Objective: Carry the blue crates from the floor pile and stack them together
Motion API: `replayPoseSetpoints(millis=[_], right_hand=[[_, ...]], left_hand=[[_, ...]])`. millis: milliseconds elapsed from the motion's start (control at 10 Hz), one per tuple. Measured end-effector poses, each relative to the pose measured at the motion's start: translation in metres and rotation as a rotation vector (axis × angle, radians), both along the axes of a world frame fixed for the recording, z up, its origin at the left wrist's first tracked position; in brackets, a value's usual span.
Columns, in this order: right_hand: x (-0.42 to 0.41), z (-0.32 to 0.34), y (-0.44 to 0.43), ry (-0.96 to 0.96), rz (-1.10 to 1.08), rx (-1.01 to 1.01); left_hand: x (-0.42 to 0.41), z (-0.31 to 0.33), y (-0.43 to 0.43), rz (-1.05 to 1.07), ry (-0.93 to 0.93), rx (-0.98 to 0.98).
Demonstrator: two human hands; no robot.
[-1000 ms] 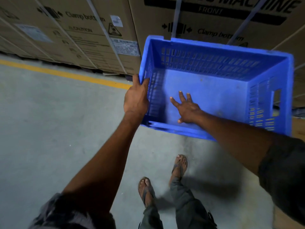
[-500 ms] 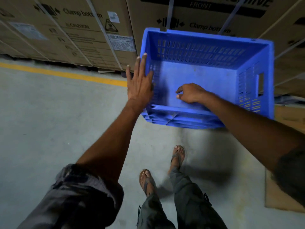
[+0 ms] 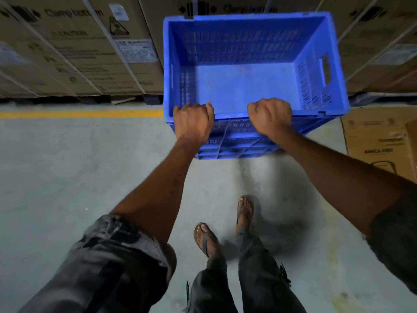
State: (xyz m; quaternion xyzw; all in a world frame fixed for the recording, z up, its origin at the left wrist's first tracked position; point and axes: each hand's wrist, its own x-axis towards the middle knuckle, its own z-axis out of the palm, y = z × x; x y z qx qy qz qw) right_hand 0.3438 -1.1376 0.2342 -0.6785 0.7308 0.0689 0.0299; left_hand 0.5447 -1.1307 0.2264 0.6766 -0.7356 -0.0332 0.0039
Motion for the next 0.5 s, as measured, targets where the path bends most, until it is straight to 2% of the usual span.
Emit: replayPoseSetpoints(millis=[100,200,300,400,500], right_hand=[[-0.007,0.001,-0.007,-0.038,-0.015,0.067],[-0.004,0.018,-0.008,-0.114,-0.025,0.268],[-0.007,0.043,0.015,-0.242,-0.001,0.307],[-0.019,0.054,0.042,-0.307,0.02,0.161],[-0.038,0.078,0.084,-0.498,-0.02,-0.09]], left_hand=[[0.002,-0.004,-0.003,-0.049,-0.016,0.011],[0.006,0.006,-0.006,-0.078,-0.035,0.11],[0.007,0.033,0.012,-0.088,-0.03,0.132],[0.01,0.05,0.042,-0.109,0.007,0.094],[0.011,0.079,0.092,-0.053,0.06,0.007]])
